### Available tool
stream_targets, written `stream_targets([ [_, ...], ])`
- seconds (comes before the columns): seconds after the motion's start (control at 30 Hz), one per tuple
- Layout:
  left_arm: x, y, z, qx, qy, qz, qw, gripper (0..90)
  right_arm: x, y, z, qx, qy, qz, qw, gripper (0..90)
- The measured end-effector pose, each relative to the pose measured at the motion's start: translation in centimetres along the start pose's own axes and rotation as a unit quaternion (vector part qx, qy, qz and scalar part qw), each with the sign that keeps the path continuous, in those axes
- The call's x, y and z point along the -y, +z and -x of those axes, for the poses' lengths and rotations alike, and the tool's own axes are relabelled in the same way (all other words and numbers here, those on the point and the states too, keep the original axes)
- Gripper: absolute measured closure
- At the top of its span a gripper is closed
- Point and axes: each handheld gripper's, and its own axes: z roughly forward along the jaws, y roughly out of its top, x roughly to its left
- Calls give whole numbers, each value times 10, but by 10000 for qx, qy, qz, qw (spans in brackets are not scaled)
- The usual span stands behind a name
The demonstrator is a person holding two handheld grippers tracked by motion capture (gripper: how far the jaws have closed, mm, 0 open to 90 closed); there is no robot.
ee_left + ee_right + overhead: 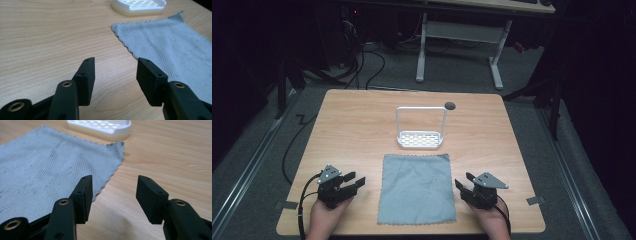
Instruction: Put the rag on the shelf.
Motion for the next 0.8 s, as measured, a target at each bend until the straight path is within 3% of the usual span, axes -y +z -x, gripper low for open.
stream_targets([
  [0.17, 2, 6, 4, 93, 107, -157, 9998, 480, 2, -3, 7, 140, 29, 61, 9999, 485],
  [0.47, 2, 8, 7, 19, 236, -119, 9996, 477, 5, -5, 17, 161, 109, 104, 9998, 486],
  [0.53, 2, 7, 7, -11, 259, -109, 9996, 474, 6, -6, 17, 136, 68, 78, 9999, 503],
  [0.6, 2, 5, 6, -41, 252, -17, 9997, 453, 7, -5, 19, 160, -154, -45, 9997, 519],
  [0.8, 0, 7, 7, -16, 225, 51, 9997, 452, 5, -8, 19, 103, -168, 37, 9998, 463],
])
